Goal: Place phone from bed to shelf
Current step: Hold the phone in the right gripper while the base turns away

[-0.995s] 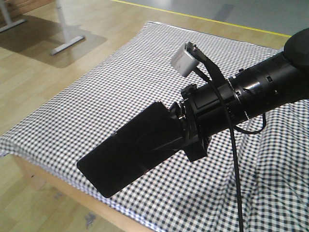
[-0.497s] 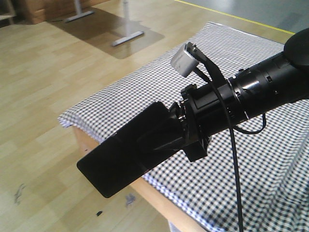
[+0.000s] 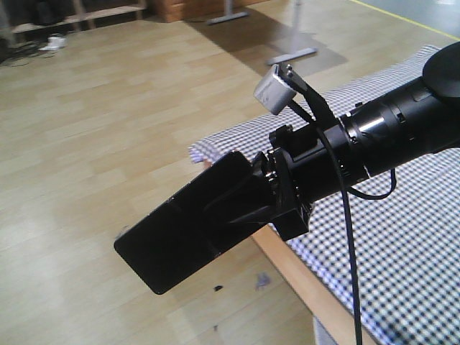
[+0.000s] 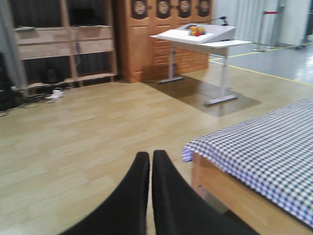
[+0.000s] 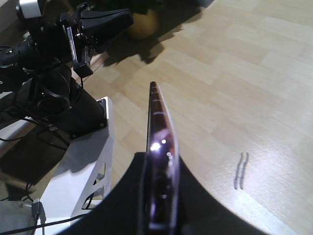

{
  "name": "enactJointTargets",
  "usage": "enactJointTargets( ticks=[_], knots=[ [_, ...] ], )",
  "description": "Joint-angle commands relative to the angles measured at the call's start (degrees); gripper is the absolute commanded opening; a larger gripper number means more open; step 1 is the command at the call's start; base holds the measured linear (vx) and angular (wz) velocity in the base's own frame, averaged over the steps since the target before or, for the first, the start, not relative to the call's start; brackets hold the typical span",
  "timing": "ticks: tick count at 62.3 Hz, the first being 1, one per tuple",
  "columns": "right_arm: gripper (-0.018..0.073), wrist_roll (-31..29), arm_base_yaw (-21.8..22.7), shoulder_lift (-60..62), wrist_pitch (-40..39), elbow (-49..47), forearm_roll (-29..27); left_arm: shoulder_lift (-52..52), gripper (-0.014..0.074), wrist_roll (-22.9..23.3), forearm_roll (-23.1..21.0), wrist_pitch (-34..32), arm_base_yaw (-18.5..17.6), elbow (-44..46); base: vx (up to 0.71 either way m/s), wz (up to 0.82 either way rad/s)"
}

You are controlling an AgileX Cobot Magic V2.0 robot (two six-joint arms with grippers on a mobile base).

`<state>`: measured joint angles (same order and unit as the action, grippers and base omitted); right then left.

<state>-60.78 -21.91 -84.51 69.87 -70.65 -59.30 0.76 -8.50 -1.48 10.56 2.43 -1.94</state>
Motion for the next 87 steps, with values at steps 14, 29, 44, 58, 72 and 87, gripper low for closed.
enactJointTargets(
  ticks=[14, 29, 44, 58, 72, 87],
  knots=[
    [-0.0002, -0.5, 0.0, 2.3, 3.8, -1.4, -4.5, 0.8, 0.0001, 0.3, -0.5, -4.1, -0.2, 1.2, -0.16, 0.63],
    [-0.0002, -0.5, 0.0, 2.3, 3.8, -1.4, -4.5, 0.8, 0.0001, 0.3, -0.5, -4.1, -0.2, 1.2, -0.16, 0.63],
    [-0.0002, -0.5, 0.0, 2.3, 3.8, -1.4, -4.5, 0.8, 0.0001, 0.3, -0.5, -4.1, -0.2, 1.2, -0.14, 0.56],
    [-0.0002, -0.5, 0.0, 2.3, 3.8, -1.4, -4.5, 0.8, 0.0001, 0.3, -0.5, -4.1, -0.2, 1.2, -0.09, 0.35],
    [-0.0002, -0.5, 0.0, 2.3, 3.8, -1.4, -4.5, 0.8, 0.0001, 0.3, -0.5, -4.1, -0.2, 1.2, -0.04, 0.12],
    [-0.0002, -0.5, 0.0, 2.3, 3.8, -1.4, -4.5, 0.8, 0.0001, 0.3, -0.5, -4.1, -0.2, 1.2, 0.00, 0.00]
  ],
)
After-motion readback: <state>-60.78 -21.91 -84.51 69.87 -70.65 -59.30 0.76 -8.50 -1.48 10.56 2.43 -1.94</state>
